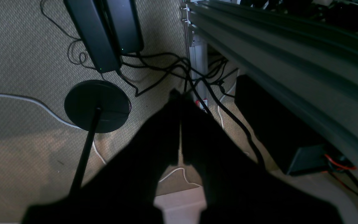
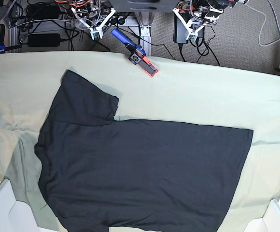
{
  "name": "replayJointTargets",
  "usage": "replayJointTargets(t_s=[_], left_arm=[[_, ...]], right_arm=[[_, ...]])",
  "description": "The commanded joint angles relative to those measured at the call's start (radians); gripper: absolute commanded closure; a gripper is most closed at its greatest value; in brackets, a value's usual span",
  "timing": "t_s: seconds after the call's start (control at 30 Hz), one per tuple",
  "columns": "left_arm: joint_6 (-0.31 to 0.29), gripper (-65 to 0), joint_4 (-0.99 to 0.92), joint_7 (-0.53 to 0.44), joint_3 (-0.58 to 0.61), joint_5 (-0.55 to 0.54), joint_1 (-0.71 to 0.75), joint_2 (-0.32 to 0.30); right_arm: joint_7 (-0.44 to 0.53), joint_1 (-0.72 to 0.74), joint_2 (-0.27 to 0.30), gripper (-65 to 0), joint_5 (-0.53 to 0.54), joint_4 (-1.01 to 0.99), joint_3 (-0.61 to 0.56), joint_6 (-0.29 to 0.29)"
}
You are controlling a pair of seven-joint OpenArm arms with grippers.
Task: Fold the T-shirt properly
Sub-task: 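Move both grippers out from the rest pose toward the shirt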
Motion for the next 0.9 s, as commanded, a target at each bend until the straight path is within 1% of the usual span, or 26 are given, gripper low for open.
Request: replayJointTargets(t_s=[0.0,0.1,0.13,0.23,0.43,0.5,0.57,0.63,0.67,0.73,0.8,0.87], left_arm=[[-0.024,-0.5,0.005,-0.010,0.000,-0.002,0.009,-0.008],[-0.121,-0.4,0.028,-0.050,0.000,-0.024,0.039,-0.029],[-0.132,-0.3,0.045,-0.061,0.000,-0.042,0.055,-0.037],[-0.132,-0.3,0.117,-0.070,0.000,-0.098,0.113,-0.061],[-0.132,-0.2,0.339,-0.070,-0.002,-0.101,0.264,-0.112],[-0.132,-0.2,0.428,-0.074,-0.006,-0.140,0.316,-0.134],[-0.132,-0.2,0.521,-0.090,-0.031,-0.177,0.370,-0.156],[-0.132,-0.2,0.623,-0.091,-0.078,-0.204,0.423,-0.172],[-0.141,-0.2,0.674,-0.091,-0.104,-0.204,0.450,-0.180],[-0.182,-0.2,0.776,-0.090,-0.148,-0.209,0.497,-0.199],[-0.213,-0.2,0.874,-0.080,-0.179,-0.262,0.539,-0.224],[-0.225,-0.2,0.967,-0.067,-0.209,-0.313,0.579,-0.251]], right_arm=[[0.006,-0.013,0.012,0.0,0.001,0.012,-0.005,-0.032],[0.006,-0.047,0.028,0.0,0.001,0.042,-0.029,-0.003],[0.006,-0.061,0.035,0.0,0.001,0.054,-0.041,0.008],[0.006,-0.104,0.058,0.0,0.001,0.096,-0.097,0.021],[0.006,-0.221,0.132,0.0,0.001,0.224,-0.209,0.035],[0.006,-0.273,0.161,0.0,0.002,0.287,-0.231,0.053],[0.006,-0.330,0.190,0.0,0.038,0.362,-0.241,0.061],[0.006,-0.392,0.224,0.0,0.106,0.449,-0.241,0.071],[0.006,-0.425,0.244,0.0,0.137,0.496,-0.241,0.078],[0.006,-0.490,0.287,0.0,0.180,0.594,-0.241,0.084],[0.005,-0.555,0.333,0.0,0.212,0.699,-0.241,0.085],[0.002,-0.620,0.377,0.0,0.251,0.813,-0.237,0.084]])
